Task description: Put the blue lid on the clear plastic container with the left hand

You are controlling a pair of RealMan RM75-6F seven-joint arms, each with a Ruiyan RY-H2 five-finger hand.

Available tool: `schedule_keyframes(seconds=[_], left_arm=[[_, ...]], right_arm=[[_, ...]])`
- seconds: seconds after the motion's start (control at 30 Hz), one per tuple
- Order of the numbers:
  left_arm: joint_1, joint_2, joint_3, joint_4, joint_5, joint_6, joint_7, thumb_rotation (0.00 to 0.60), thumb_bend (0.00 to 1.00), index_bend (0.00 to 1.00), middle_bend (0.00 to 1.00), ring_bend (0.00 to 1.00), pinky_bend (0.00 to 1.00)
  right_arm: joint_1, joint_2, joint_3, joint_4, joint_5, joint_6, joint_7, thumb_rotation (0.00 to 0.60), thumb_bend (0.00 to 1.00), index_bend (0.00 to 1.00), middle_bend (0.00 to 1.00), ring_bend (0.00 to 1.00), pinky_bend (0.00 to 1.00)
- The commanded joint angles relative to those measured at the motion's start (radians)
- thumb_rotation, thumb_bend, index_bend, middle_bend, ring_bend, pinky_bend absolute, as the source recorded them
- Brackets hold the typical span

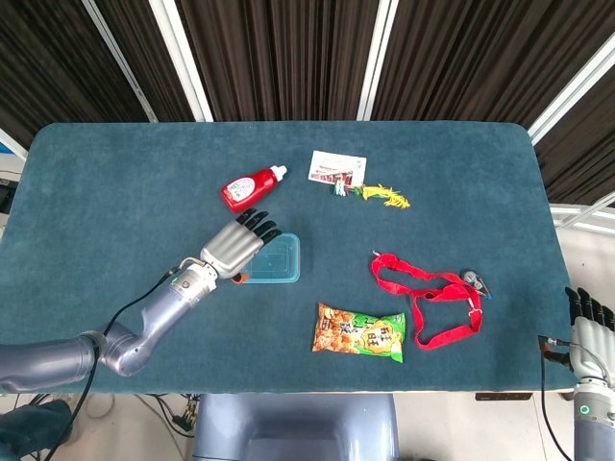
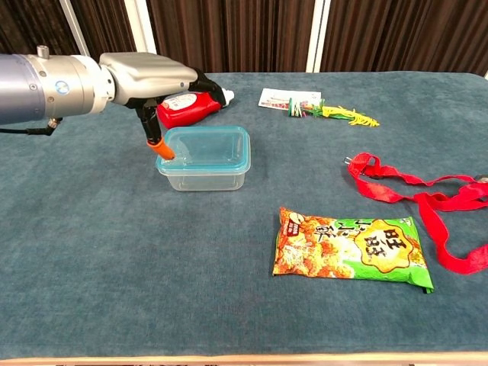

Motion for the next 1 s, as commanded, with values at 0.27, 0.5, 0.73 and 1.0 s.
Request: schedule_keyframes(seconds=[0.27, 0.5, 0.73, 1.0], left_arm=[[0.031, -0.045, 0.015, 0.088, 0.077, 0.037, -0.031, 0.6, 0.06, 0.14, 0.11, 0.0, 0.07], [0.038, -0.056, 0.014, 0.113, 0.098, 0.023, -0.058, 0.6, 0.06, 0.14, 0.11, 0.0, 0.07], [0.044, -0.057, 0.006, 0.111, 0.117, 0.02, -0.079, 0.6, 0.06, 0.14, 0.11, 0.0, 0.07], [0.045, -0.066, 0.004, 0.115, 0.123, 0.009, -0.074, 0.6, 0.06, 0.14, 0.11, 0.0, 0.07]], right_arm=[[0.001, -0.002, 0.001, 0.006, 0.004, -0.003, 0.002, 0.6, 0.27, 0.04, 0.0, 0.0, 0.0], [0.002, -0.004, 0.002, 0.009, 0.009, -0.007, 0.0, 0.6, 0.27, 0.04, 0.0, 0.0, 0.0], [0.002, -0.004, 0.002, 0.007, 0.01, -0.007, 0.0, 0.6, 0.27, 0.04, 0.0, 0.0, 0.0], [0.002, -0.001, 0.003, 0.004, 0.012, -0.007, 0.002, 0.6, 0.27, 0.04, 0.0, 0.0, 0.0]])
